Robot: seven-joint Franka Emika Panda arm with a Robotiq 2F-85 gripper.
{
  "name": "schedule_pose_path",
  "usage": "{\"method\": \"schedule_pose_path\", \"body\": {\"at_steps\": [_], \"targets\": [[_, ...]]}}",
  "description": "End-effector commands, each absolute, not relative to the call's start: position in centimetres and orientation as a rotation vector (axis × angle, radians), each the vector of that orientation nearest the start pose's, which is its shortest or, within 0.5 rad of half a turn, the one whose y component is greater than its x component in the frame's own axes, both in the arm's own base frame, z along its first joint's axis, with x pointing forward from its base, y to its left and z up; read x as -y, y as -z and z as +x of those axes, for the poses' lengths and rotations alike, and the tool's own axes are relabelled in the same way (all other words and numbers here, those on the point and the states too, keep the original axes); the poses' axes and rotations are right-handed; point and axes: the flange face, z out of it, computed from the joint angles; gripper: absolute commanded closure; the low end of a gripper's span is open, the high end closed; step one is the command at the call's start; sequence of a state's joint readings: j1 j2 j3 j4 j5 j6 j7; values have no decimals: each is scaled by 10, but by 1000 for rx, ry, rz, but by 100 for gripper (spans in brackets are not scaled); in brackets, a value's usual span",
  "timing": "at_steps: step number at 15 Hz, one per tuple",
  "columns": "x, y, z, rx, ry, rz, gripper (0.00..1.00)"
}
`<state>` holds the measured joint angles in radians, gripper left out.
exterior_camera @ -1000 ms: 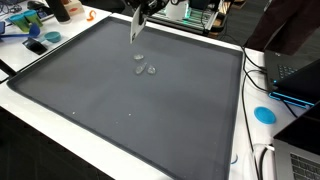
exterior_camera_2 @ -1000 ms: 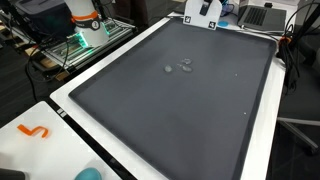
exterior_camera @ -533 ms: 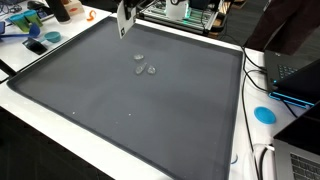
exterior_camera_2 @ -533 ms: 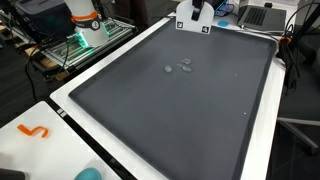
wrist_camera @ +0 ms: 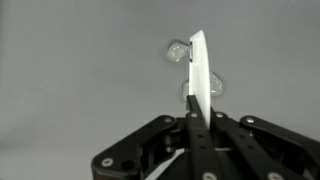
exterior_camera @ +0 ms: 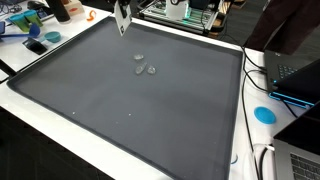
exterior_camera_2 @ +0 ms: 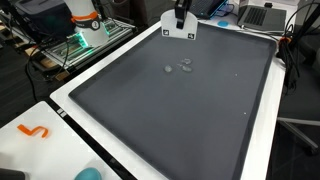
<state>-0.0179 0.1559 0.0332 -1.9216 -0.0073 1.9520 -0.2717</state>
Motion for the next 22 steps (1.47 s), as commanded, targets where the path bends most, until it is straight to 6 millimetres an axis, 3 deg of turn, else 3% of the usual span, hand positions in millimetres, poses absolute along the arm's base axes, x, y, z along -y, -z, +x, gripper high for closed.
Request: {"method": "schedule_pose_path", "body": {"at_steps": [1, 5, 11, 22], "targets": [[13, -394, 559, 527, -178, -3026, 99], [30, -387, 550, 547, -196, -2984, 99], [41, -383, 545, 564, -160, -2953, 99], [35, -371, 544, 584, -46, -3004, 99]]}}
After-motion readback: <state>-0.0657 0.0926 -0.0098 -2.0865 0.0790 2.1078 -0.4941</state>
